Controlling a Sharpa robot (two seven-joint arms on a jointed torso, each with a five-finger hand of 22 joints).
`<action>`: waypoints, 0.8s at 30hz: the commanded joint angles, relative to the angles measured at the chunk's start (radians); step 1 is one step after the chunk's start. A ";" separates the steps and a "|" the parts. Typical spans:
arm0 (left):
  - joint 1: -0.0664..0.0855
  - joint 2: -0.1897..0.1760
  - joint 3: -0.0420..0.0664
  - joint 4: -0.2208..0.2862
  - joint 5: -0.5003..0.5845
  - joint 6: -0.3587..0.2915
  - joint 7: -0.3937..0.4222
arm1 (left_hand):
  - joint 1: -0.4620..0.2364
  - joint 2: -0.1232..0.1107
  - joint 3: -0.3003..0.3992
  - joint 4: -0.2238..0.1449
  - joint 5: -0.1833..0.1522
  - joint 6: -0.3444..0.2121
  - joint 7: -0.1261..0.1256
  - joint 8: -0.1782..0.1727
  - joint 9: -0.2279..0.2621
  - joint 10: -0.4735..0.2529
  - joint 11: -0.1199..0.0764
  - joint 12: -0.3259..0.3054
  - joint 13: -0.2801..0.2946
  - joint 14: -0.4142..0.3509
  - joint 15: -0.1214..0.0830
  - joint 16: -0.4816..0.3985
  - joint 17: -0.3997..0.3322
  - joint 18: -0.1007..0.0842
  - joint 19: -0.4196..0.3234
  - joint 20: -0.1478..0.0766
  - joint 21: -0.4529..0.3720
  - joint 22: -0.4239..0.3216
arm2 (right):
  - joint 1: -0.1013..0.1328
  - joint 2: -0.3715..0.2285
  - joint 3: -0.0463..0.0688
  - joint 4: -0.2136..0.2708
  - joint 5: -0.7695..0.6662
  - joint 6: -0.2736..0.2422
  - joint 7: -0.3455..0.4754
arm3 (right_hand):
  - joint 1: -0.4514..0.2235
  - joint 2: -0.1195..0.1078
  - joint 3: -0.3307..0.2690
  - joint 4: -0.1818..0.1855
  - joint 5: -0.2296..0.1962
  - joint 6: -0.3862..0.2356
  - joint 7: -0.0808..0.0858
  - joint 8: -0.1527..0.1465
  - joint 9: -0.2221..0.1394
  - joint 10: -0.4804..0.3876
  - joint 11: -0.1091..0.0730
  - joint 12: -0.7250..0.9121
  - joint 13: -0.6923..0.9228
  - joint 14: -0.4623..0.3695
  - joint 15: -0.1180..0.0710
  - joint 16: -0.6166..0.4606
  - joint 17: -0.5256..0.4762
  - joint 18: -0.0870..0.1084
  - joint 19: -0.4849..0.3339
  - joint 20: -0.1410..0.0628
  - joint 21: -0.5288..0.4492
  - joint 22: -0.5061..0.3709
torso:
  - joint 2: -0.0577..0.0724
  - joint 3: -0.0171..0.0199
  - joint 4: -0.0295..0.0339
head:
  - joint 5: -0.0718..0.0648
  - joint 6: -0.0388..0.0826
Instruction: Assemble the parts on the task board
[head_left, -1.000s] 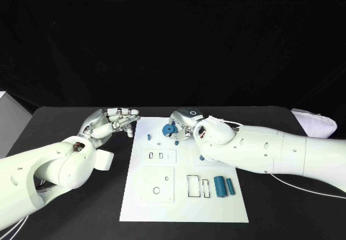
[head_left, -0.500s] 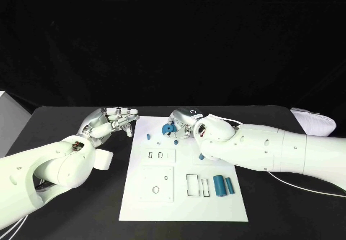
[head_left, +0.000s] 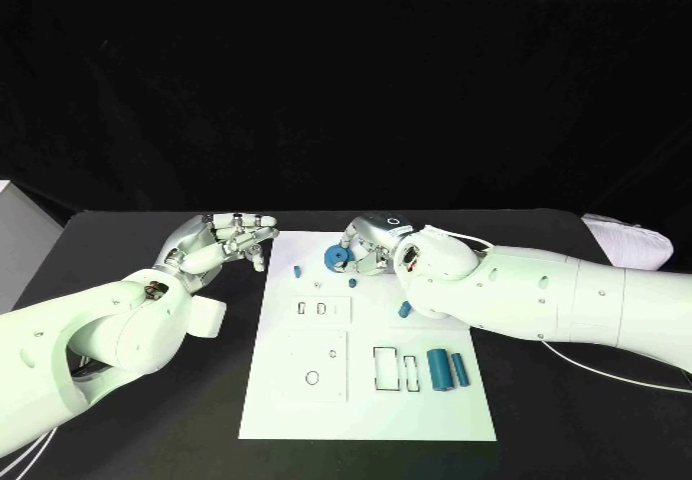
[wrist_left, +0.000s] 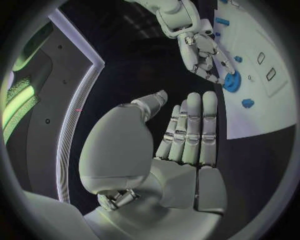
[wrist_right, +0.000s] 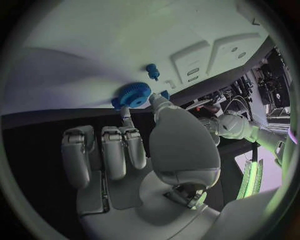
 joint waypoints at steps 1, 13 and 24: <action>0.001 0.001 0.001 0.001 0.004 0.015 0.006 | -0.001 0.009 0.001 -0.004 -0.001 -0.008 0.000 -0.004 0.001 -0.006 -0.001 0.004 0.001 -0.010 0.000 0.006 -0.001 0.015 -0.006 0.002 0.003 0.001 | -0.008 -0.011 -0.006 0.003 0.006 0.031 -0.014 | -0.004 0.011 0.000 -0.001 0.008 0.008 -0.001 0.007 -0.001 0.105 0.006 0.003 0.263 0.097 0.007 0.007 0.231 -0.007 0.106 0.005 0.005 0.263 | 0.000 0.0000 -0.0003 | 0.001 0.001; 0.001 0.001 0.001 0.000 0.004 0.015 0.007 | -0.001 0.009 0.001 -0.004 -0.001 -0.008 0.000 -0.004 0.001 -0.006 -0.001 0.004 0.001 -0.010 0.000 0.006 -0.001 0.015 -0.006 0.002 0.003 0.001 | -0.009 -0.038 -0.006 0.033 0.019 -0.002 -0.019 | -0.006 0.012 0.001 -0.001 0.011 0.011 -0.002 0.008 -0.001 0.105 0.005 0.003 0.263 0.097 0.007 0.007 0.231 -0.007 0.106 0.004 0.005 0.263 | -0.001 -0.0001 0.0000 | -0.002 -0.005; 0.001 -0.002 0.001 -0.003 0.004 0.014 0.008 | -0.001 0.009 0.001 -0.004 -0.001 -0.008 0.000 -0.004 0.001 -0.006 -0.001 0.004 0.001 -0.010 0.000 0.006 -0.001 0.015 -0.006 0.002 0.003 0.001 | 0.002 -0.128 0.001 0.114 0.043 -0.134 0.006 | -0.008 0.014 0.009 -0.003 0.038 0.023 -0.007 0.011 -0.001 0.105 0.000 0.003 0.263 0.098 0.002 0.007 0.234 -0.007 0.106 0.000 0.005 0.263 | -0.001 0.0013 -0.0028 | -0.004 0.002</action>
